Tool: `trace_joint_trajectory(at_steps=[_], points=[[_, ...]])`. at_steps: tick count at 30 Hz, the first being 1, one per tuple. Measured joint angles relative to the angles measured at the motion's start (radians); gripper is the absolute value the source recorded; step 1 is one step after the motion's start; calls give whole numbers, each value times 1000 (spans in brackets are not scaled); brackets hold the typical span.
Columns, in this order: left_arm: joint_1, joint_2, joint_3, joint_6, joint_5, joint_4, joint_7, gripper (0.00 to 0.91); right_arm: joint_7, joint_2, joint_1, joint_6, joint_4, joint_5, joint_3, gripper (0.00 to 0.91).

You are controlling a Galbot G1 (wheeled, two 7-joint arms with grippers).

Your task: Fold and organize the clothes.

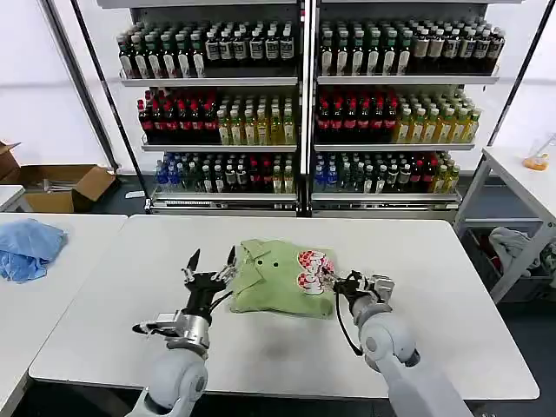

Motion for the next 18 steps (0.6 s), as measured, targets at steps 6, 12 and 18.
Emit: trace_joint_trajectory(at_steps=[6,12,18], points=[[60,16,-44,-7,0,-36,0,907,28,37,41,-4,-77,40,-15,0],[97,29,-67,-12,-5,-53,0,907,39,58,59,-4,-112,69,-23,0],[116,36,-79,-15,-15,-63,0,907,40,67,70,9,-141,66,-33,0]])
